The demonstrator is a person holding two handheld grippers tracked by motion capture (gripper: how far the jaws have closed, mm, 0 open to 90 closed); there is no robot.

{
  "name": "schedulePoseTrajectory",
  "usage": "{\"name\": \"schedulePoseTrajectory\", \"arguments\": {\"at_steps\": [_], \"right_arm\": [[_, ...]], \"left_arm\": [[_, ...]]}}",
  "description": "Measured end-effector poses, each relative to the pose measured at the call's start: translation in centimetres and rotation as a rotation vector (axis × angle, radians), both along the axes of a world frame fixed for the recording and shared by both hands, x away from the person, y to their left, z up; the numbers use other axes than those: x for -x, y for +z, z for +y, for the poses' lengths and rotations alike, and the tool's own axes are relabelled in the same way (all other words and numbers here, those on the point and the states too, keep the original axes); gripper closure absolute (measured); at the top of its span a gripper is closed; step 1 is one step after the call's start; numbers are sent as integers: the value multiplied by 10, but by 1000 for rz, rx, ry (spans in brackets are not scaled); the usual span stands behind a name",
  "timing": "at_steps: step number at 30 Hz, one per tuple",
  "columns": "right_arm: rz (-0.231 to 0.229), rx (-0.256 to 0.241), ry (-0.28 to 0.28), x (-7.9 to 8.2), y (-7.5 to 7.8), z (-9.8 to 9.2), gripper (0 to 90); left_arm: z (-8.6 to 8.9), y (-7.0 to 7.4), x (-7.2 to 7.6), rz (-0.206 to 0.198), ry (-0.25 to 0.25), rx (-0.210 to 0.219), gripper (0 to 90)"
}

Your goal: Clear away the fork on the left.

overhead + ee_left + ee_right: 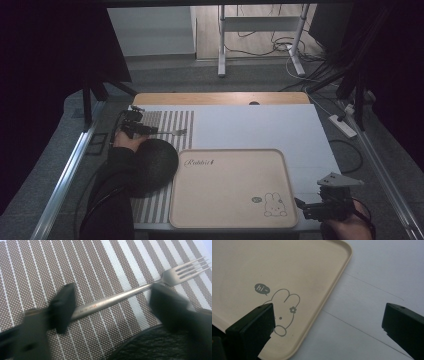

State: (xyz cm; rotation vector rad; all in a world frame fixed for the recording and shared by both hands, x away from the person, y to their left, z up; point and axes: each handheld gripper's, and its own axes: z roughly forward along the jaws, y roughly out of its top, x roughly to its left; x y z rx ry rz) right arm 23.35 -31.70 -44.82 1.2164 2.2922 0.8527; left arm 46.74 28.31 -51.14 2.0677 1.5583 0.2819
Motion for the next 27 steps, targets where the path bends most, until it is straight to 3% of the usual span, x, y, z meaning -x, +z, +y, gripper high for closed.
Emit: {"name": "schedulePoseTrajectory", "arguments": {"at_steps": [5,9,15,16,18,21,27], "right_arm": [[1,-1,1,0,0,0,0],[2,-2,2,0,0,0,0],[2,-3,4,0,0,0,0],[1,-3,5,0,0,0,0],[1,-4,6,0,0,0,0],[0,-4,7,1,0,-1,0],[1,-4,9,1,0,0,0]], "left_arm": [[3,-3,-8,20,25,-29,664],[7,-7,-14,21,35,-47,837],[15,-15,-18,37,66,-47,892],[19,-16,-18,34,79,-22,893],[22,-16,-17,37,87,-38,893],[25,-16,-12,47,73,-33,894],[22,-13,-5,72,14,-81,895]]}}
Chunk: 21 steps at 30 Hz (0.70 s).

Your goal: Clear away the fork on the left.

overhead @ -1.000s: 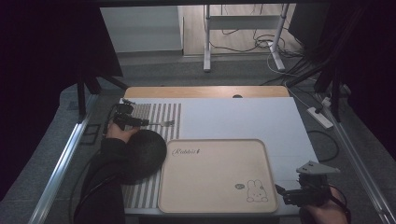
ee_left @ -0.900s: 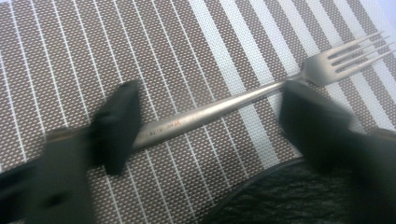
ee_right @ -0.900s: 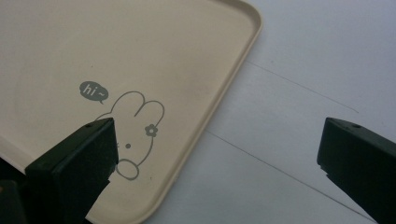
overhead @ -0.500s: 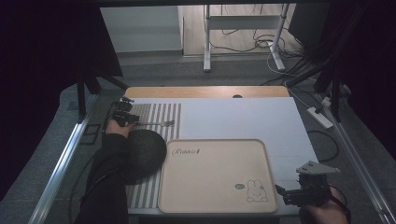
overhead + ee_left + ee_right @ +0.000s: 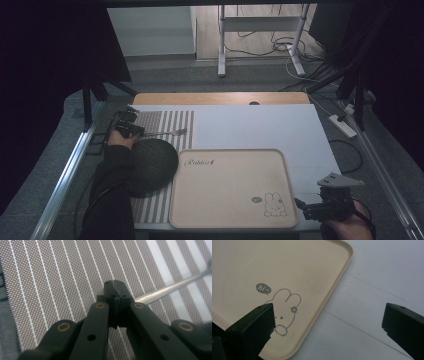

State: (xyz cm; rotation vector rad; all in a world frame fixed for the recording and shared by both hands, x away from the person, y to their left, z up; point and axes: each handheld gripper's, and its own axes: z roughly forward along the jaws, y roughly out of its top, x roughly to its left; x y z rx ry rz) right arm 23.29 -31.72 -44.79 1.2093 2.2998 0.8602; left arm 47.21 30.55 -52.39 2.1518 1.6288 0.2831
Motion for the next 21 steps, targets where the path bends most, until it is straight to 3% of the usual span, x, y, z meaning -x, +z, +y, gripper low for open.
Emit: {"name": "schedulePoseTrajectory", "arguments": {"at_steps": [1,5,10,14,16,17,21], "right_arm": [[0,5,2,0,0,0,0],[-1,6,4,0,0,1,0],[-1,8,5,0,0,1,0],[-1,9,6,0,0,1,0],[-1,11,8,0,0,1,0],[-1,11,9,0,0,1,0],[1,11,9,0,0,1,0]], "left_arm": [[-2,1,3,16,-23,12,895],[-7,4,6,47,-59,-14,896],[-9,5,10,84,-89,12,895],[-8,5,10,82,-92,23,895],[-7,6,10,64,-86,12,894],[-5,10,10,35,-72,42,892],[-7,18,8,0,-62,88,740]]}}
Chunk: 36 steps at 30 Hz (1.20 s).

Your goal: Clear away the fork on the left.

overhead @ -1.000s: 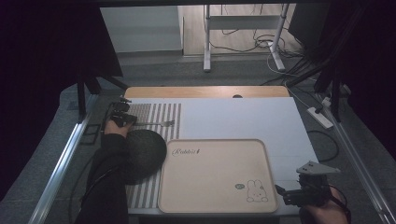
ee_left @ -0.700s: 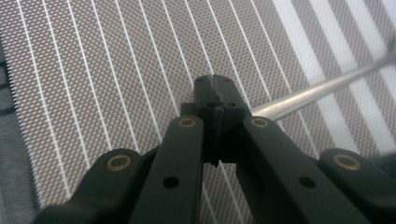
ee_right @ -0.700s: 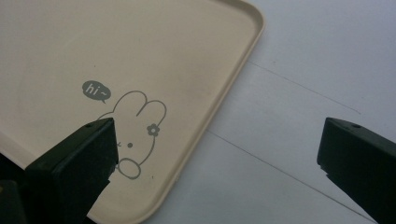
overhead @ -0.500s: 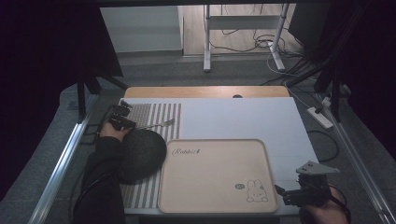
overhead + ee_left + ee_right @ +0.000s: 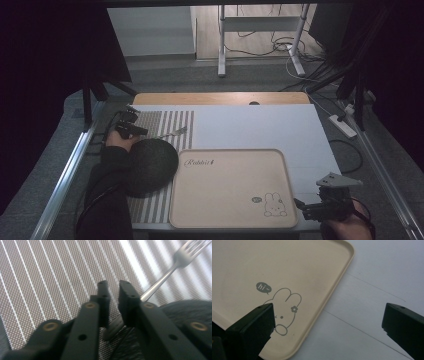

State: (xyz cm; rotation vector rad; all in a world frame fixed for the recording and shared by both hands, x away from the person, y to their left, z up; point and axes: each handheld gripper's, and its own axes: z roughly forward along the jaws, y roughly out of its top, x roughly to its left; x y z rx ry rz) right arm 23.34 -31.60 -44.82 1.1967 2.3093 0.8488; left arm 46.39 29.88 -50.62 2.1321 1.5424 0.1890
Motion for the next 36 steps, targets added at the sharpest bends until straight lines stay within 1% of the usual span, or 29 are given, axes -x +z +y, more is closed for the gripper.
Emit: {"name": "schedulePoseTrajectory", "arguments": {"at_steps": [1,2,4,5,7,8,9,10,12,13,14,15,16,17,18,19,20,21,22,23,24,25,26,27,29,32,34,36], "right_arm": [[0,0,0,0,0,0,0],[0,0,0,0,0,0,0],[-1,1,1,0,0,0,0],[0,1,1,0,0,0,0],[0,1,2,0,0,0,0],[0,1,2,0,0,0,0],[1,2,2,0,0,0,0],[1,2,3,0,0,0,0],[1,2,3,0,0,0,0],[1,2,3,0,0,0,0],[1,2,3,0,0,0,0],[2,2,3,0,0,0,0],[1,2,4,0,0,0,0],[2,2,4,0,0,0,0],[2,2,4,0,0,0,0],[2,2,4,0,0,0,0],[3,2,4,0,0,0,0],[3,2,5,0,0,0,0],[3,2,5,0,0,0,0],[3,2,5,0,0,0,0],[3,2,6,0,0,0,0],[4,2,6,0,0,0,0],[4,2,7,0,0,0,0],[4,2,7,0,0,0,0],[6,1,6,0,0,0,0],[7,1,5,0,0,0,0],[7,2,7,0,0,0,0],[7,1,7,0,0,0,0]], "left_arm": [[0,0,0,0,0,0,690],[-4,2,-2,-4,-8,14,627],[-8,3,-4,-3,-22,28,536],[-10,3,-4,-5,-27,38,476],[-13,5,-6,-2,-37,62,398],[-13,5,-6,-2,-37,62,354],[-18,6,-8,-1,-51,81,303],[-20,7,-9,1,-58,85,276],[-23,7,-9,1,-66,84,178],[-25,7,-10,3,-77,83,156],[-31,6,-11,9,-105,78,122],[-31,6,-11,9,-105,78,77],[-34,5,-12,9,-119,70,56],[-40,5,-14,11,-142,49,34],[-43,4,-14,12,-150,40,1],[-46,4,-15,15,-160,31,0],[-46,4,-15,15,-160,31,0],[-51,3,-16,18,-177,18,0],[-51,3,-16,18,-177,18,0],[-56,1,-18,26,-190,-3,0],[-58,0,-19,31,-192,-16,0],[-58,0,-19,31,-192,-16,0],[-60,-2,-21,45,-189,-30,0],[-60,-4,-22,55,-184,-31,0],[-60,-7,-24,61,-181,-30,0],[-59,-12,-28,75,-171,-52,0],[-60,-15,-30,85,-178,-60,0],[-62,-19,-31,92,-186,-83,0]]}}
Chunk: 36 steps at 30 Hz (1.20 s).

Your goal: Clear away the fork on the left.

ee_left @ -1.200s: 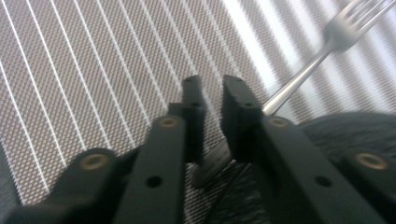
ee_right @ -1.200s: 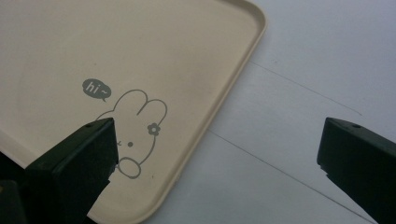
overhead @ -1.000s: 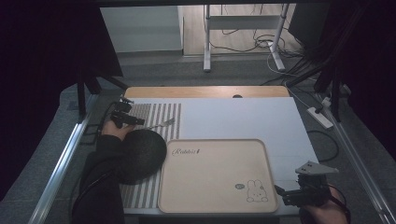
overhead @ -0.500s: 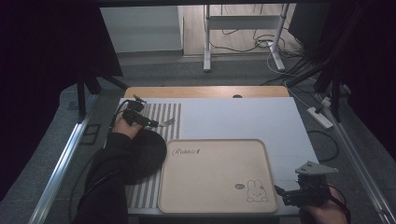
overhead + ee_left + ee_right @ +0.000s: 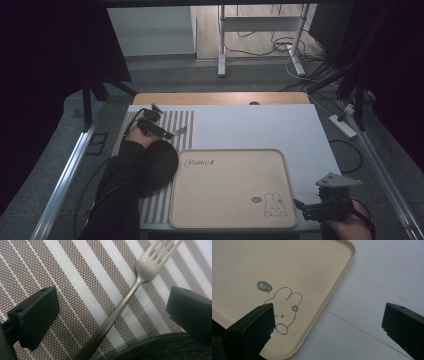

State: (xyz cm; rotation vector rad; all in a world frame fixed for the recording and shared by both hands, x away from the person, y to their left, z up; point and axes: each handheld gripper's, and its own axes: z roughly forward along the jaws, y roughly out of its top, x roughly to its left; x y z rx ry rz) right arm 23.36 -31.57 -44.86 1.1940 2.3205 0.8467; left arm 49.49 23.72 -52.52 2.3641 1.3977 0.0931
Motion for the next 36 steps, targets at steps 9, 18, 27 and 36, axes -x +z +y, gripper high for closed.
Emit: {"name": "schedulePoseTrajectory", "arguments": {"at_steps": [9,18,27,36], "right_arm": [[1,0,3,0,0,0,0],[4,6,5,0,0,0,0],[5,1,5,0,0,0,0],[8,-1,6,0,0,0,0]], "left_arm": [[-4,3,3,-79,-65,-65,166],[3,8,7,-107,-150,-59,689],[8,9,0,-64,-189,-30,864],[12,9,1,-105,-215,-53,866]]}}
